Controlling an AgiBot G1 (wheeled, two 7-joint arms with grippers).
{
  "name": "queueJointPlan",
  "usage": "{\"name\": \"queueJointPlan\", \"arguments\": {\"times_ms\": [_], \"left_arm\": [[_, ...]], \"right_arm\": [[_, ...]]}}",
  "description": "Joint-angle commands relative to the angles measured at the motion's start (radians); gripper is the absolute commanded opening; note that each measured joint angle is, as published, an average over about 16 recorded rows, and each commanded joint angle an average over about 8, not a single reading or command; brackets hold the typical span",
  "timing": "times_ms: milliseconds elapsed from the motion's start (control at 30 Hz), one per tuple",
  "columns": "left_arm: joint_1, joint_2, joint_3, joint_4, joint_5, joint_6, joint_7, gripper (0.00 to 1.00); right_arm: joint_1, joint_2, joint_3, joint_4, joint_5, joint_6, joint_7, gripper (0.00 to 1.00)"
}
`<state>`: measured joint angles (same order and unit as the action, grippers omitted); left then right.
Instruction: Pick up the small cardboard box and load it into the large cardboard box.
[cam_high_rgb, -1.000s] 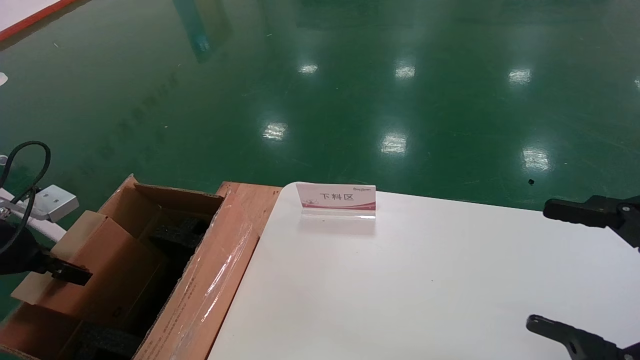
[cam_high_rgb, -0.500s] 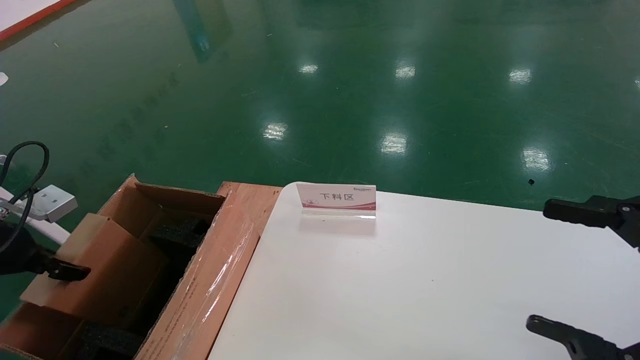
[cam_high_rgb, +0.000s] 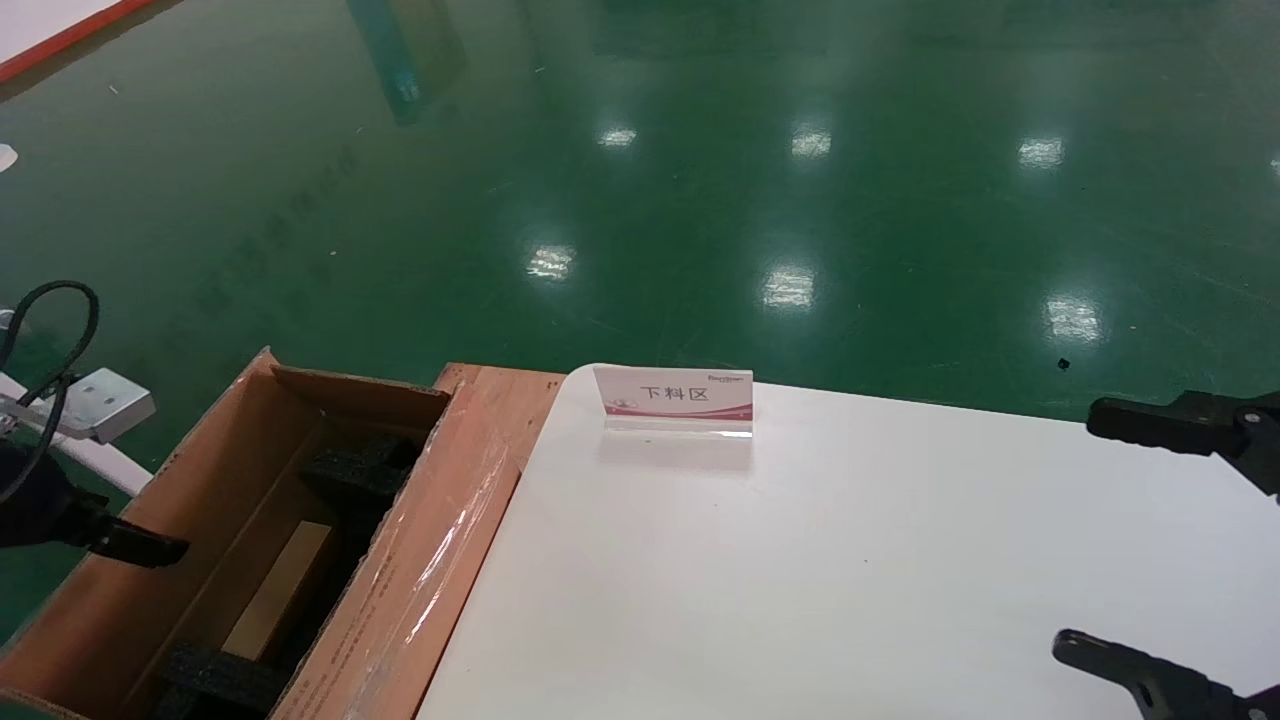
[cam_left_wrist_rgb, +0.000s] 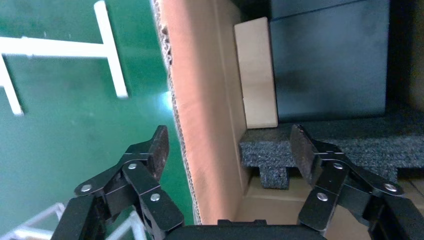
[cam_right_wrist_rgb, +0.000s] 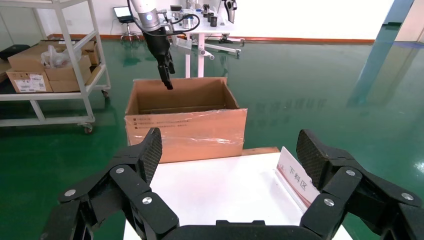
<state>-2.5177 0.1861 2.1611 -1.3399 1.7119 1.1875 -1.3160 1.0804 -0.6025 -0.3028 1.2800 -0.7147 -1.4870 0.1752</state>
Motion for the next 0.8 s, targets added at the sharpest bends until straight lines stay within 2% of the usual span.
{"name": "queueJointPlan", "arguments": {"times_ms": [33,200,500,800], "left_arm": [[-0.003,0.008,-0.004,0.001,-0.009,-0.001,0.012,1.0],[-0.035,0.02,-0.047,-0.004,-0.107,-0.031,0.128,1.0],[-0.073,0.038,-0.133,-0.009,-0.364,-0.076,0.384,1.0],[-0.047,0.066,-0.188,-0.007,-0.474,-0.081,0.467,1.0]], "right_arm": [[0.0,0.0,0.0,0.0,0.0,0.0,0.0,1.0],[0.0,0.0,0.0,0.0,0.0,0.0,0.0,1.0],[0.0,0.0,-0.001,-0.001,0.0,0.0,0.0,1.0],[0.0,0.0,-0.001,-0.001,0.0,0.0,-0.001,1.0]]}}
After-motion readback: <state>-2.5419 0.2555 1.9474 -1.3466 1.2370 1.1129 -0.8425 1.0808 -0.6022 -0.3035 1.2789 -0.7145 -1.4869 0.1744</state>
